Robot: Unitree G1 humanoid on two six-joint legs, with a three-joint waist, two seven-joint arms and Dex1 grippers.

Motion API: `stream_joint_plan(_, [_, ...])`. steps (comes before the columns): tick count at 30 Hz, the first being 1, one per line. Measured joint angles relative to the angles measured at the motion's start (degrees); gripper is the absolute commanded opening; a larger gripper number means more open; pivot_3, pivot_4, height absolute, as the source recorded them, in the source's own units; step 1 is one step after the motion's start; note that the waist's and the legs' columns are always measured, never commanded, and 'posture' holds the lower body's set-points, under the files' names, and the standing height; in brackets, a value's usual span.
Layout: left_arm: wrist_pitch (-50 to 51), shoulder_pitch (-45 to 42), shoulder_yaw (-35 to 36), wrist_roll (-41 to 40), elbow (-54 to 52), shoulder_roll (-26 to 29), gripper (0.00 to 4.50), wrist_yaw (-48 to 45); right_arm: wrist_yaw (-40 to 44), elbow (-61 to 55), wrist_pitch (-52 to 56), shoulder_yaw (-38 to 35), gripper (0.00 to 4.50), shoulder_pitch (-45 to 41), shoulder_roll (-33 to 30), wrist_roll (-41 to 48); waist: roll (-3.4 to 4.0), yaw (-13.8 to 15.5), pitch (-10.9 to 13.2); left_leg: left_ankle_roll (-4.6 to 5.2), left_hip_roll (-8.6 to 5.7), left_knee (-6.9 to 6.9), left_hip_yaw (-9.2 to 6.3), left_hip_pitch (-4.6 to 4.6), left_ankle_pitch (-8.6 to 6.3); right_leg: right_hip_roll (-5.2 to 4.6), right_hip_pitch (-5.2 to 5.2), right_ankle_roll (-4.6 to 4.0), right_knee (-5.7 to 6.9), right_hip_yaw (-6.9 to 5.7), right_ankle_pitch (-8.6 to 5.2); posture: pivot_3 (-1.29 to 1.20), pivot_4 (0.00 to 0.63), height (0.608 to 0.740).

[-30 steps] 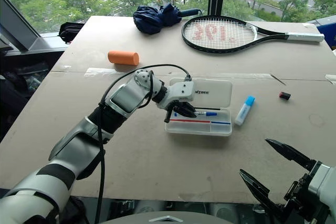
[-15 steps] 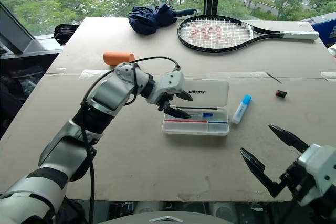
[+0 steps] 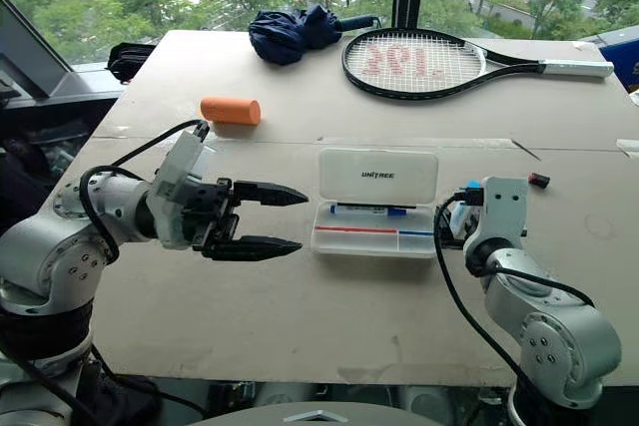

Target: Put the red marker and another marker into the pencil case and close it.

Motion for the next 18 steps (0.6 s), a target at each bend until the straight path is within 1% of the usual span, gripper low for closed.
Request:
stream_joint_plan(3, [0.49, 4.76, 2.25, -2.37, -3.32, 2.31, 3.39, 1.58, -2.0, 4.27, 4.39, -2.49, 4.5, -5.31, 3.59, -4.53, 0.0, -0.47, 0.0, 0.0, -0.07, 0.0, 0.02, 0.02, 0.0, -0.03, 0.0, 0.01, 0.01, 0.03, 0.01, 0.0, 0.15, 0.732])
stream_joint_plan(6, [0.49, 7.48, 3.87, -5.03, -6.73, 3.11, 3.39, 4.59, -2.55, 9.78, 5.86, -2.62, 4.5, -7.31, 4.04, -9.2, 0.02, -0.48, 0.0, 0.0, -0.1, -0.02, 0.0, 0.03, 0.0, -0.03, 0.0, 0.0, 0.01, 0.0, 0.0, 0.0, 0.15, 0.732])
stream_joint_plan(9, [0.23, 9.2, 4.35, -6.52, -8.21, 3.53, 3.41, 7.13, -1.71, 13.59, 4.6, -0.69, 3.71, -9.25, 3.46, -12.32, -0.01, -1.02, -0.05, 0.01, -0.15, -0.03, 0.03, 0.11, -0.01, 0.02, 0.04, 0.0, 0.01, 0.03, 0.0, 0.0, 0.15, 0.732])
stream_joint_plan(11, [-0.34, 10.69, 4.37, -6.73, -8.34, 4.02, 3.41, 7.97, 0.28, 15.33, 3.5, 0.84, 2.73, -9.67, 2.19, -12.9, -0.02, -1.1, -0.08, 0.01, -0.15, -0.04, 0.02, 0.14, -0.01, 0.03, 0.05, 0.0, 0.02, 0.01, 0.0, 0.0, 0.15, 0.732])
stream_joint_plan(12, [-0.72, 11.06, 4.37, -6.8, -8.35, 4.12, 3.41, 8.31, 0.92, 15.7, 3.34, 1.35, 2.38, -9.68, 1.82, -13.01, -0.05, -1.07, -0.1, 0.01, -0.15, -0.04, 0.01, 0.14, -0.01, 0.04, 0.06, 0.0, 0.02, 0.0, 0.0, 0.0, 0.15, 0.732])
stream_joint_plan(15, [-2.27, 13.06, 4.43, -6.94, -8.4, 4.34, 3.41, 8.96, 4.03, 16.28, 2.19, 2.61, 0.88, -9.15, -0.07, -13.4, -0.15, -0.88, -0.19, 0.01, -0.13, -0.04, 0.0, 0.15, -0.01, 0.0, 0.1, 0.0, 0.0, 0.0, 0.0, 0.0, 0.15, 0.732])
stream_joint_plan(16, [-2.38, 13.29, 4.43, -6.94, -8.4, 4.36, 3.41, 8.98, 4.47, 16.19, 2.2, 2.75, 0.65, -9.01, -0.59, -13.39, -0.16, -0.79, -0.2, 0.02, -0.12, -0.04, 0.0, 0.15, -0.01, -0.02, 0.11, 0.0, -0.01, -0.01, 0.0, 0.0, 0.15, 0.732])
stream_joint_plan(17, [-2.94, 14.0, 4.45, -6.94, -8.41, 4.44, 3.41, 9.02, 5.67, 16.01, 2.29, 2.85, 0.66, -8.43, -1.67, -13.38, -0.16, -0.67, -0.22, 0.02, -0.12, -0.04, -0.01, 0.15, -0.01, -0.03, 0.12, 0.0, -0.02, -0.02, 0.0, 0.0, 0.15, 0.732])
stream_joint_plan(18, [-3.62, 14.75, 4.45, -6.93, -8.41, 4.46, 3.41, 9.0, 7.4, 15.26, 2.34, 2.99, 0.66, -7.43, -4.05, -13.24, -0.15, -0.37, -0.21, 0.02, -0.14, -0.04, -0.03, 0.11, -0.01, -0.09, 0.12, 0.0, -0.05, -0.05, -0.01, 0.0, 0.15, 0.732])
